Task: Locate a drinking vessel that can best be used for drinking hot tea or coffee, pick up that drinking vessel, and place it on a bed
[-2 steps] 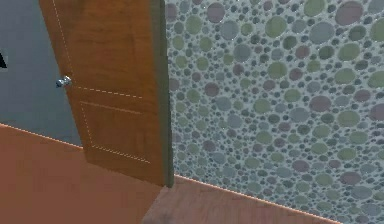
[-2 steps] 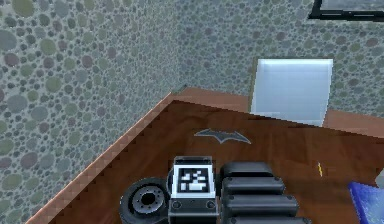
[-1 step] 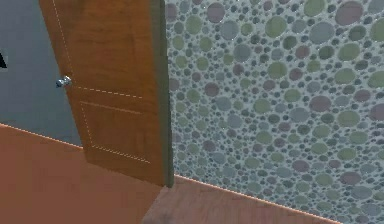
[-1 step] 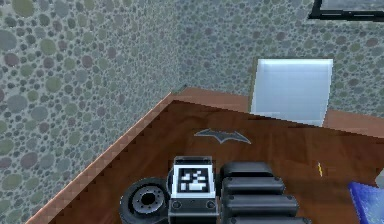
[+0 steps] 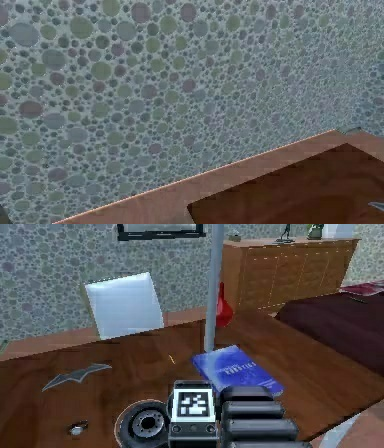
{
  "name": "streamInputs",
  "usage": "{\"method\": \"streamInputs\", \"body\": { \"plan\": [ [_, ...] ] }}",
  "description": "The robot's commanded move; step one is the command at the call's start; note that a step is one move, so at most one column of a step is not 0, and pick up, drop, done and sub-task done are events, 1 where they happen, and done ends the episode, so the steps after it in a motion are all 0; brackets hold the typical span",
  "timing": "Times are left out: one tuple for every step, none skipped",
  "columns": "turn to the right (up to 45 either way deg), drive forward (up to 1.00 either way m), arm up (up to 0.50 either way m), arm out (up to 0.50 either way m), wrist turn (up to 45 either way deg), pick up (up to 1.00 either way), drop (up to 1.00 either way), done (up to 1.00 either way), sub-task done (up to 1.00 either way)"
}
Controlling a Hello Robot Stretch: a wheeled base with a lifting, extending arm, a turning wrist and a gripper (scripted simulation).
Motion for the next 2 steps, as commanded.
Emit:
{"method": "streamInputs", "body": {
  "plan": [
    [45.0, 0.0, 0.0, 0.0, 0.0, 0.0, 0.0, 0.0, 0.0],
    [45.0, 0.0, 0.0, 0.0, 0.0, 0.0, 0.0, 0.0, 0.0]
  ]
}}
